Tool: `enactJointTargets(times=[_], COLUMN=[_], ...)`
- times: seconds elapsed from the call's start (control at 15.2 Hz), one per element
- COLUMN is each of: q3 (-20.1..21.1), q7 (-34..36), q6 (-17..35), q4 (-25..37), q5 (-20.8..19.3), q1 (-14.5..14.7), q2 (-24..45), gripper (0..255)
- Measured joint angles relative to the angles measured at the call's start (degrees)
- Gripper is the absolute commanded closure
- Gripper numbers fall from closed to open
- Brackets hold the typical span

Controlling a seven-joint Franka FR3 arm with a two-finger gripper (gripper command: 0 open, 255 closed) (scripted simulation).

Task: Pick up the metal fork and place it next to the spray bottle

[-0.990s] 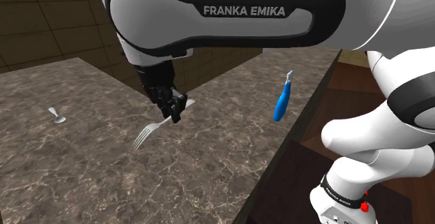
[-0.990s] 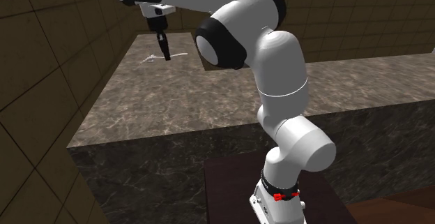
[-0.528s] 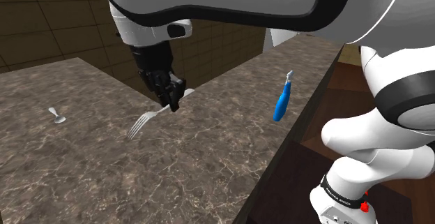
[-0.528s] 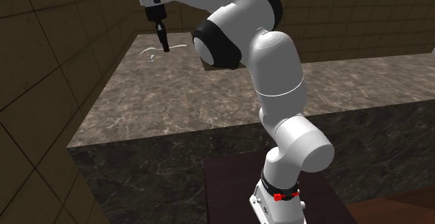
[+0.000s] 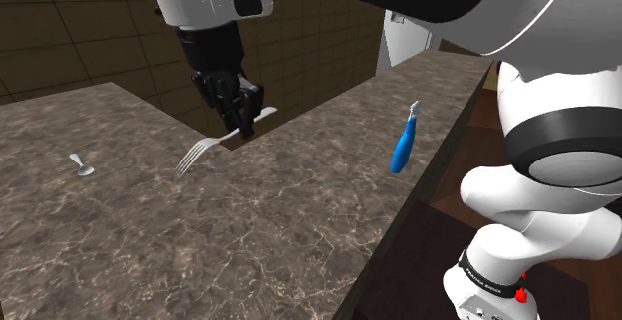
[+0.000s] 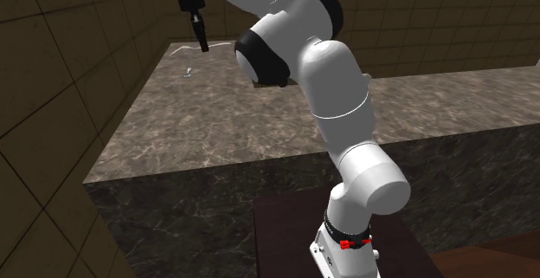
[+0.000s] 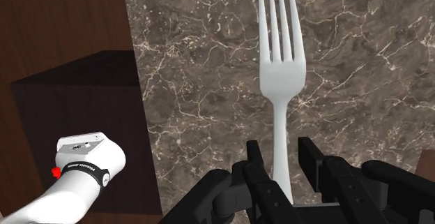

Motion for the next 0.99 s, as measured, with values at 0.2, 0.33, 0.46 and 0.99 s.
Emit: enactJointTargets(times=[0.2, 0.33, 0.46, 0.99], q3=[0.38, -2.63, -7.07, -49.35], q7=[-0.54, -0.97, -0.67, -9.48], q6=[-2.19, -0.21, 2.24, 7.18], q4=[2.77, -2.31, -8.31, -25.75], q5=[0.47, -3.05, -7.86, -11.52], q1=[-1.9, 3.17, 10.47, 47.04], q2=[-0.26, 3.48, 8.64, 8.94], gripper=[255, 255, 255, 255])
